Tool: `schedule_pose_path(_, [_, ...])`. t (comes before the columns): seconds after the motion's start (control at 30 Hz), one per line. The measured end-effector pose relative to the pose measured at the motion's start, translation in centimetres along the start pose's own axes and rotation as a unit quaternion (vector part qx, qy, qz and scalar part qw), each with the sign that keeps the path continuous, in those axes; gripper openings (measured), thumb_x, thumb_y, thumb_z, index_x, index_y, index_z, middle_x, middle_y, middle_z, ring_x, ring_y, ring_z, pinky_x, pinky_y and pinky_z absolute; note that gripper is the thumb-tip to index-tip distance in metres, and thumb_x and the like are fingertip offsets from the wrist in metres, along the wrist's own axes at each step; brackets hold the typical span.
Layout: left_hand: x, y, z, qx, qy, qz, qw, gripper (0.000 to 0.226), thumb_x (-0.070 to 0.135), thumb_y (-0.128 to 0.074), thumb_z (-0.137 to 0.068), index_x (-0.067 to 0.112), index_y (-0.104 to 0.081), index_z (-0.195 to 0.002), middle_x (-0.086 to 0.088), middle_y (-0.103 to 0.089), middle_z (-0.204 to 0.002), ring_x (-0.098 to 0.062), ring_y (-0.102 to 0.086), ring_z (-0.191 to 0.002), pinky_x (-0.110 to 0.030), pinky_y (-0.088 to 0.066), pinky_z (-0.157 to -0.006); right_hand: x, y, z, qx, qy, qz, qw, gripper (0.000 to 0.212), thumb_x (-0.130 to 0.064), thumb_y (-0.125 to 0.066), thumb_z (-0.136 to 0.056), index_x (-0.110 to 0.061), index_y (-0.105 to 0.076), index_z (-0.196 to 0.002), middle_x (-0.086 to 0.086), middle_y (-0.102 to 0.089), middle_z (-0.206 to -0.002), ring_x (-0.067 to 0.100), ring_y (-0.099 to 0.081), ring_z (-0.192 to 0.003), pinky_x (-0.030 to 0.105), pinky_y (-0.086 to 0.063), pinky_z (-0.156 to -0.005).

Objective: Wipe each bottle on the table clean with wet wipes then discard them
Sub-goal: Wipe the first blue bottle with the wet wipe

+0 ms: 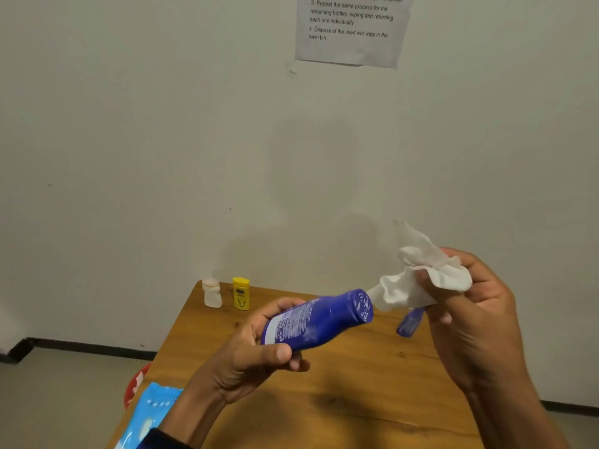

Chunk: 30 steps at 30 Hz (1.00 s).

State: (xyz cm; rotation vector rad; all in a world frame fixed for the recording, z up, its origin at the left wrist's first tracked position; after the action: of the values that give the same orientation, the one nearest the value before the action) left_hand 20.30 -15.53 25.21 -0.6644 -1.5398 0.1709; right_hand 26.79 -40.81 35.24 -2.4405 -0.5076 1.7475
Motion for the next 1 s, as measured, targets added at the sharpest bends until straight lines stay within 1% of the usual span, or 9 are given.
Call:
schedule_pose_path(0.1, [0.0, 0.1, 0.0, 0.045, -0.006, -0.004, 0.999, 0.072, 0.014, -0.095, -0.06, 0.023, -0.065, -0.125, -0.006, -0.066, -0.118, -0.025, -0.071, -0.081, -0.042, -0.061, -0.077, -1.3, -0.9, 0.9, -0.047, 0.054, 0.056, 0.996, 0.041, -0.046, -0.084, -0.068, -0.019, -0.075, -0.097, 0.012, -0.074, -0.102, 0.029, -0.068, -0.094, 0.032, -0.058, -0.078])
schedule_pose_path(0.2, [0.2, 0.0, 0.0, 0.087, -0.002, -0.03, 0.996, 0.076, 0.018, -0.099, -0.054, 0.026, -0.066, -0.123, -0.001, -0.069, -0.114, -0.028, -0.072, -0.09, -0.043, -0.061, -0.075, -2.5, -1.9, 1.7, -0.09, 0.143, 0.133, 0.976, 0.016, -0.021, -0.077, -0.075, -0.017, -0.075, -0.091, 0.003, -0.075, -0.1, 0.024, -0.07, -0.094, 0.027, -0.057, -0.079])
schedule_pose_path(0.43, [0.6, -0.4, -0.2, 0.116, -0.013, -0.058, 0.991, 0.072, 0.011, -0.093, -0.058, 0.023, -0.066, -0.123, -0.001, -0.068, -0.116, -0.029, -0.069, -0.108, -0.041, -0.062, -0.073, -1.8, -2.6, 2.8, -0.124, 0.21, 0.285, 0.927, 0.034, 0.009, -0.071, -0.079, -0.011, -0.073, -0.107, -0.009, -0.073, -0.11, 0.01, -0.068, -0.106, 0.019, -0.055, -0.087])
schedule_pose_path(0.53, [0.6, -0.7, -0.4, 0.123, -0.032, -0.029, 0.991, 0.07, 0.009, -0.093, -0.057, 0.022, -0.067, -0.121, -0.001, -0.07, -0.114, -0.028, -0.07, -0.108, -0.04, -0.063, -0.071, -0.6, -3.5, 3.7, -0.106, 0.231, 0.328, 0.91, 0.037, 0.002, -0.067, -0.083, -0.007, -0.069, -0.119, -0.003, -0.069, -0.124, 0.009, -0.064, -0.115, 0.018, -0.052, -0.093])
schedule_pose_path(0.6, [0.6, -0.7, -0.5, 0.129, -0.042, -0.006, 0.991, 0.073, 0.011, -0.096, -0.055, 0.02, -0.067, -0.122, -0.003, -0.07, -0.115, -0.029, -0.069, -0.109, -0.04, -0.063, -0.07, 0.0, -4.2, 4.3, -0.1, 0.287, 0.377, 0.875, 0.045, -0.003, -0.067, -0.083, -0.002, -0.061, -0.128, 0.004, -0.061, -0.133, 0.008, -0.057, -0.124, 0.013, -0.046, -0.098])
schedule_pose_path(0.67, [0.3, -0.8, -0.6, 0.122, -0.039, 0.002, 0.992, 0.069, 0.005, -0.091, -0.059, 0.019, -0.067, -0.123, -0.005, -0.069, -0.115, -0.03, -0.07, -0.103, -0.041, -0.063, -0.069, 0.6, -4.5, 4.7, -0.099, 0.331, 0.423, 0.838, 0.054, -0.002, -0.073, -0.078, 0.0, -0.058, -0.13, 0.009, -0.057, -0.135, 0.01, -0.053, -0.128, 0.01, -0.043, -0.1])
schedule_pose_path(0.8, [-0.4, -1.0, -0.6, 0.11, -0.021, 0.026, 0.993, 0.067, 0.003, -0.089, -0.062, 0.016, -0.066, -0.124, -0.01, -0.069, -0.107, -0.024, -0.069, -0.074, -0.038, -0.062, -0.065, 0.6, -4.6, 4.5, -0.039, 0.389, 0.447, 0.805, 0.026, -0.016, -0.063, -0.094, 0.005, -0.071, -0.107, 0.006, -0.065, -0.116, 0.013, -0.061, -0.111, 0.015, -0.048, -0.099])
schedule_pose_path(0.9, [-0.7, -0.9, -0.4, 0.109, -0.015, 0.077, 0.991, 0.075, 0.008, -0.098, -0.051, 0.016, -0.07, -0.12, -0.012, -0.071, -0.099, -0.019, -0.063, -0.061, -0.037, -0.062, -0.061, 0.5, -4.3, 4.6, -0.049, 0.407, 0.429, 0.805, 0.014, -0.002, -0.077, -0.077, 0.002, -0.076, -0.091, 0.009, -0.074, -0.102, 0.012, -0.067, -0.103, 0.022, -0.053, -0.091])
schedule_pose_path(1.0, [-0.6, -0.8, -0.3, 0.091, -0.017, 0.156, 0.983, 0.076, 0.004, -0.099, -0.047, 0.014, -0.072, -0.118, -0.016, -0.069, -0.095, -0.019, -0.059, -0.055, -0.037, -0.06, -0.056, -0.1, -3.9, 4.4, -0.026, 0.369, 0.315, 0.874, 0.012, 0.0, -0.079, -0.074, -0.005, -0.074, -0.084, 0.002, -0.074, -0.095, 0.015, -0.071, -0.09, 0.022, -0.054, -0.079])
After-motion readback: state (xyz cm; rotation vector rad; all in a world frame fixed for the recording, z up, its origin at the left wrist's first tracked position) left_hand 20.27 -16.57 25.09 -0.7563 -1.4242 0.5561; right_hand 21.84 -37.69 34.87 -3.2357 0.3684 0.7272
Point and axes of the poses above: each hand's wrist, its own z-axis away from the middle knuckle, its own y-axis out of the back of the hand, x = y × z, the point moved 1 cm from there along -z, towards the middle knuckle
